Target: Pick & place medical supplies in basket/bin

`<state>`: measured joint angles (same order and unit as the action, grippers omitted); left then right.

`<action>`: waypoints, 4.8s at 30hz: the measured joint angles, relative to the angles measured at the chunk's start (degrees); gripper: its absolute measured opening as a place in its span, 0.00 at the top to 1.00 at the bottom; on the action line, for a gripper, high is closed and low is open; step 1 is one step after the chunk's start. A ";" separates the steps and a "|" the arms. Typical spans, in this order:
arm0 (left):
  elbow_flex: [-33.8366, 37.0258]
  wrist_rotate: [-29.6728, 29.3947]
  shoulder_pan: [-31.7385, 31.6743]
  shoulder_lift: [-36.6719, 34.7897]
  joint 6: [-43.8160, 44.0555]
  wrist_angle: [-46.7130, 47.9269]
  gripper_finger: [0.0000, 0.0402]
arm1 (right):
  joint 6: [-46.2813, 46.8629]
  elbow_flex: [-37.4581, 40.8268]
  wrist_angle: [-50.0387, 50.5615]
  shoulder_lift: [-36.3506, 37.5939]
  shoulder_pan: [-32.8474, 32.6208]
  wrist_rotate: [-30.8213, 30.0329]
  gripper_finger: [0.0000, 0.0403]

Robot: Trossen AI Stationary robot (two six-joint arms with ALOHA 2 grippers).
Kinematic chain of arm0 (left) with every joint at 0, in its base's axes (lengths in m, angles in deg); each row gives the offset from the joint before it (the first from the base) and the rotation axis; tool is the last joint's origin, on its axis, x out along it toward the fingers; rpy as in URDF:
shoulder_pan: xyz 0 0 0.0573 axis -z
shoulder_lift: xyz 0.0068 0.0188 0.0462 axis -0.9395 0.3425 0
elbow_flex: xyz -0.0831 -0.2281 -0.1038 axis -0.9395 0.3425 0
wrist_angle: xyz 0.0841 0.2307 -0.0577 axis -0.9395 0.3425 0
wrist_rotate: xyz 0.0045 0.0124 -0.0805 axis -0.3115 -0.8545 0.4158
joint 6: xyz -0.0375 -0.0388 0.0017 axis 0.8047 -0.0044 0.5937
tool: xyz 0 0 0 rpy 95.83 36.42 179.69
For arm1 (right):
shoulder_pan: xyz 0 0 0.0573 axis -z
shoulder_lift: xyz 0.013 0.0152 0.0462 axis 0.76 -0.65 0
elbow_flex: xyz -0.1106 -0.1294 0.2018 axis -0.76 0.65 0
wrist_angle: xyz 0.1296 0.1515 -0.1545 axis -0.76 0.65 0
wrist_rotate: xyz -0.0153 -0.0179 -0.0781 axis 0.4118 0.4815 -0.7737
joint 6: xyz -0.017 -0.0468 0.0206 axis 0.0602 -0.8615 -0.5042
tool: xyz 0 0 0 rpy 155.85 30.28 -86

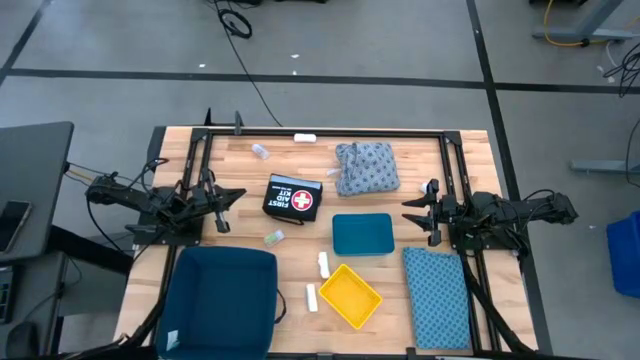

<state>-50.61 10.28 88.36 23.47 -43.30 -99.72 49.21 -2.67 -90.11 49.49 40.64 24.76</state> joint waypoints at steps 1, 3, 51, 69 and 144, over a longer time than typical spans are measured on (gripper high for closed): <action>0.00 0.00 -0.01 0.00 0.18 0.00 1.00 | 0.00 -0.01 0.02 0.00 0.00 0.00 0.60; 0.00 0.02 -0.02 0.00 0.64 0.00 1.00 | 0.00 -0.01 0.00 0.00 0.00 0.00 0.60; 0.01 0.00 -0.04 0.00 15.44 0.37 1.00 | 0.00 0.01 0.00 0.00 0.00 0.00 0.60; 0.00 -0.02 -0.06 0.00 12.23 0.39 0.93 | 0.00 -0.01 0.01 0.00 0.00 0.00 0.60; 0.02 3.50 -0.06 4.35 17.16 2.44 0.45 | 15.90 -32.48 36.47 -47.18 13.77 -5.17 0.38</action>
<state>-50.60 13.78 88.30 27.82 -26.15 -97.27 65.11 -35.15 -53.64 2.31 54.42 19.59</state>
